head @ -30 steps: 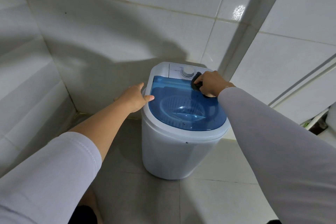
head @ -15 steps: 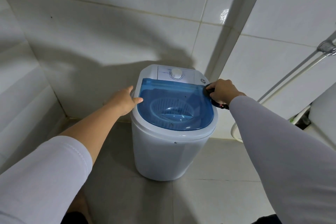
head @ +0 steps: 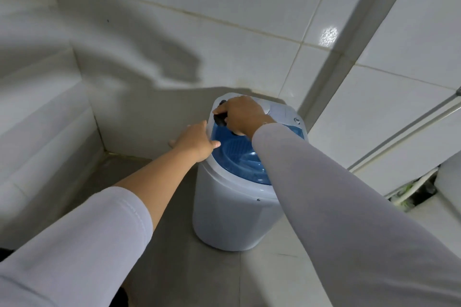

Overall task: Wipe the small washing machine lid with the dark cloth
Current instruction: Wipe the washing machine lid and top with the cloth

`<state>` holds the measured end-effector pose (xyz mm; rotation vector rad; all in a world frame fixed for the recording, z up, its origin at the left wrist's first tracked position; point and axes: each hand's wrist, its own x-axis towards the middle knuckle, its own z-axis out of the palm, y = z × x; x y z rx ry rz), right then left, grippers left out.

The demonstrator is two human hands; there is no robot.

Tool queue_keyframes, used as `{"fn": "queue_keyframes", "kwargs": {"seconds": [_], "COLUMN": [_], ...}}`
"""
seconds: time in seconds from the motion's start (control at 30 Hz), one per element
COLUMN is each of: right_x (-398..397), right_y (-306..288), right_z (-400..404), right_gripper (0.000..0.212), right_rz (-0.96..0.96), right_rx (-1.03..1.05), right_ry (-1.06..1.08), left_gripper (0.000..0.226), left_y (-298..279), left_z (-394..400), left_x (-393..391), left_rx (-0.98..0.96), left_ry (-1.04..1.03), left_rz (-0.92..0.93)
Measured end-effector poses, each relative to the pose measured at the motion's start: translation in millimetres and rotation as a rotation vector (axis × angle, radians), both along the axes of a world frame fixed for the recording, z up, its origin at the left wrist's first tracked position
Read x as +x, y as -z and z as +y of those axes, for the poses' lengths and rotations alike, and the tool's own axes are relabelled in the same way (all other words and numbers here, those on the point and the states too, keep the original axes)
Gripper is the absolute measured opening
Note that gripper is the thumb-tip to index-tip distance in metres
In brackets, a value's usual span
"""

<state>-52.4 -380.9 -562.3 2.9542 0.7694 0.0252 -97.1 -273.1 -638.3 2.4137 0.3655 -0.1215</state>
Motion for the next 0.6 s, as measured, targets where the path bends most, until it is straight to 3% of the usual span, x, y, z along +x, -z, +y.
{"fn": "queue_keyframes", "kwargs": {"seconds": [0.17, 0.6], "right_x": [2.5, 13.6], "right_y": [27.9, 33.4], "right_z": [16.3, -12.2], "right_gripper": [0.041, 0.039], "right_rz": [-0.034, -0.074], "right_rx": [-0.196, -0.140], "right_ry": [0.036, 0.181], "left_gripper": [0.073, 0.063], "left_y": [7.4, -5.1], "left_z": [0.5, -4.9], "left_x": [-1.3, -13.8], "left_rx": [-0.064, 0.027], "left_ry": [-0.014, -0.011], "left_rz": [-0.009, -0.003]}}
